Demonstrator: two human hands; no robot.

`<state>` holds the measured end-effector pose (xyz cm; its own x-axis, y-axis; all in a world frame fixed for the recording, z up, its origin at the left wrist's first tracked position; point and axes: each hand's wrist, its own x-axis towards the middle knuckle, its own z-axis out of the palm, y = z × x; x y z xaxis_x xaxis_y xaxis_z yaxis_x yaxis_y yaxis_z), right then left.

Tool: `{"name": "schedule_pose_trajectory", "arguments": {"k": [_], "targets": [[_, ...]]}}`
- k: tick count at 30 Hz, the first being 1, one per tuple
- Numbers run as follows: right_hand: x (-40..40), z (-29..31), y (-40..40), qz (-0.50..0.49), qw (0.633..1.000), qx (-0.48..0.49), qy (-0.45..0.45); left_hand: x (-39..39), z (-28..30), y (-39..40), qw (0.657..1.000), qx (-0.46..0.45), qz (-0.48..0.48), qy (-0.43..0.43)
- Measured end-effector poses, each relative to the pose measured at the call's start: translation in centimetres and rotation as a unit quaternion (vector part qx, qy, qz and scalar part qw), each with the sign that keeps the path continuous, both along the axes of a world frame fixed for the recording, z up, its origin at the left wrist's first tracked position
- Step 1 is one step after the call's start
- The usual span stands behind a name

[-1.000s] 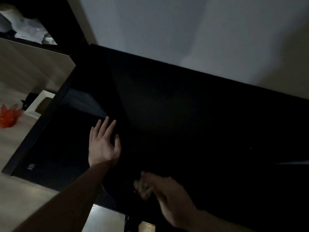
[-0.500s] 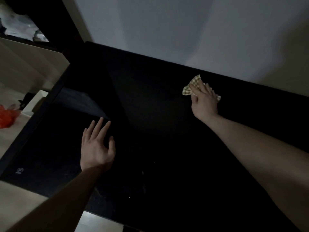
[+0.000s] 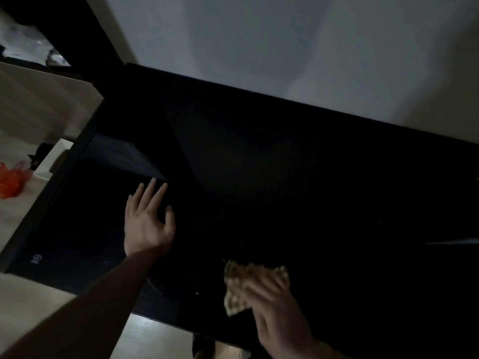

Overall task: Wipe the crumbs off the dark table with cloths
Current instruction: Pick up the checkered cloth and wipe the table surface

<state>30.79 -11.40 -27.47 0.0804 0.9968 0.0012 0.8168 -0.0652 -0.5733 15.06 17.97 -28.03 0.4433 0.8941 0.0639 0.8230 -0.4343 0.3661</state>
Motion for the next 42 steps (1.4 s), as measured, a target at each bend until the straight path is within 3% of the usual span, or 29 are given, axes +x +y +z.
{"name": "schedule_pose_trajectory", "arguments": {"k": [3,6,8,10,12,16,19,22,31,36,39,42], "targets": [[-1.4,-0.7,-2.9,0.086,0.996,-0.011,-0.031,0.1,0.1,-0.1,1.0,0.001,0.001,-0.002],[0.0,-0.7,-1.6,-0.037,0.994,0.016,0.098,0.1,0.1,0.0,1.0,0.002,0.001,-0.003],[3.6,0.2,0.9,-0.113,0.982,0.067,0.138,0.1,0.0,0.0,1.0,0.002,0.002,-0.002],[9.2,1.2,4.1,-0.147,0.975,0.12,0.114,0.1,0.0,-0.1,1.0,0.0,0.003,0.0],[15.3,2.0,7.3,-0.194,0.973,0.113,0.058,0.0,0.0,-0.1,1.0,-0.001,0.002,0.001],[24.1,2.1,12.0,-0.312,0.95,0.021,-0.022,0.1,0.0,-0.2,1.0,-0.004,0.007,0.001],[26.5,0.2,14.0,-0.332,0.939,-0.058,-0.074,0.1,0.0,-0.2,1.0,0.001,0.009,0.002],[24.2,-1.6,13.7,-0.332,0.934,-0.04,-0.128,0.1,-0.1,-0.1,1.0,0.002,0.011,0.002],[11.7,-1.1,4.0,-0.16,0.986,0.008,-0.052,0.0,-0.1,-0.3,1.0,0.006,0.005,0.017],[1.9,-1.1,-4.6,-0.106,0.994,-0.016,-0.008,0.2,0.0,-0.4,1.0,0.019,0.002,0.015],[-0.6,-1.0,-8.3,-0.054,0.998,-0.022,0.036,0.4,0.1,-0.8,0.998,0.024,0.002,0.052],[0.5,0.4,-9.4,-0.086,0.992,-0.007,0.093,1.8,1.1,-1.5,0.997,0.023,0.009,0.074]]}}
